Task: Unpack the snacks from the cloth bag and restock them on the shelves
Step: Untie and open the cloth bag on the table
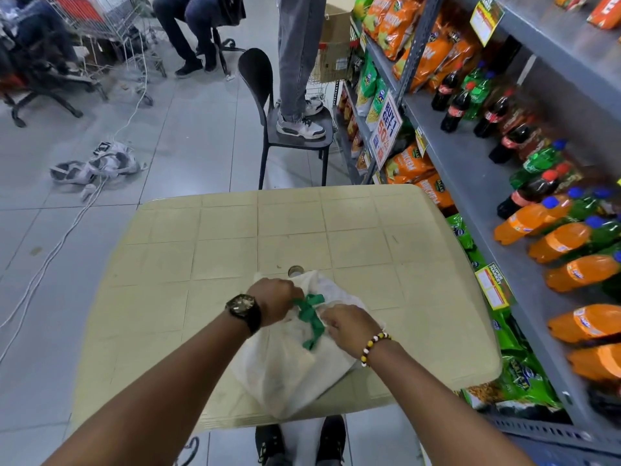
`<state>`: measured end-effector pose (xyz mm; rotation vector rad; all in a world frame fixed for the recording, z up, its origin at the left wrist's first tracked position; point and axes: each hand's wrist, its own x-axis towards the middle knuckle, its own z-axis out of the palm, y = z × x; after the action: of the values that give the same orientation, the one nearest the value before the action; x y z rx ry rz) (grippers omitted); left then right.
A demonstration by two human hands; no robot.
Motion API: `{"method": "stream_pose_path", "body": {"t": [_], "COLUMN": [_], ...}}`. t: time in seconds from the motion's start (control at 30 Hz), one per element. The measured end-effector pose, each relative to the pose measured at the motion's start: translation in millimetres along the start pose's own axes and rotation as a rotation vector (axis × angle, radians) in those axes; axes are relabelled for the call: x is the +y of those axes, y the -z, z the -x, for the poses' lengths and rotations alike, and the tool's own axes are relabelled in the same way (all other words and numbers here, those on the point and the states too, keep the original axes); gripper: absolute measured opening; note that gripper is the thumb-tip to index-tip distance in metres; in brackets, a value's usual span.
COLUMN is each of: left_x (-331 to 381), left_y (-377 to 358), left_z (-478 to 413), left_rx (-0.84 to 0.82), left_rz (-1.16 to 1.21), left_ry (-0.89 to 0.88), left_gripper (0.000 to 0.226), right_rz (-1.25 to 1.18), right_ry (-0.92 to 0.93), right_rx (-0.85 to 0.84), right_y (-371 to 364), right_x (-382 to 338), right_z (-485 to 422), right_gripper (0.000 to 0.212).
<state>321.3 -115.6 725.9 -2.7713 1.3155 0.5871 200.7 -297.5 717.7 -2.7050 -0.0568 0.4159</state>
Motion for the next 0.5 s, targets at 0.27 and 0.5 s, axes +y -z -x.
{"method": "stream_pose_path", "body": {"t": [0.27, 0.5], "left_x": [-101.7, -100.7], "left_y": [30.5, 11.6], "left_z": [34.9, 39.1], "left_rx": [0.438, 0.312], "left_rz": [0.708, 0.966], "left_ry": [0.48, 0.917], "left_gripper": [0.018, 0.08], "right_rz": [-0.102, -0.33], "right_ry": [-0.025, -0.071], "right_rx": [-0.161, -0.324], "right_y": [15.1, 35.4], "right_x": [50.6, 54.3], "right_z": [58.7, 68.2], "right_gripper": [0.016, 0.029]}}
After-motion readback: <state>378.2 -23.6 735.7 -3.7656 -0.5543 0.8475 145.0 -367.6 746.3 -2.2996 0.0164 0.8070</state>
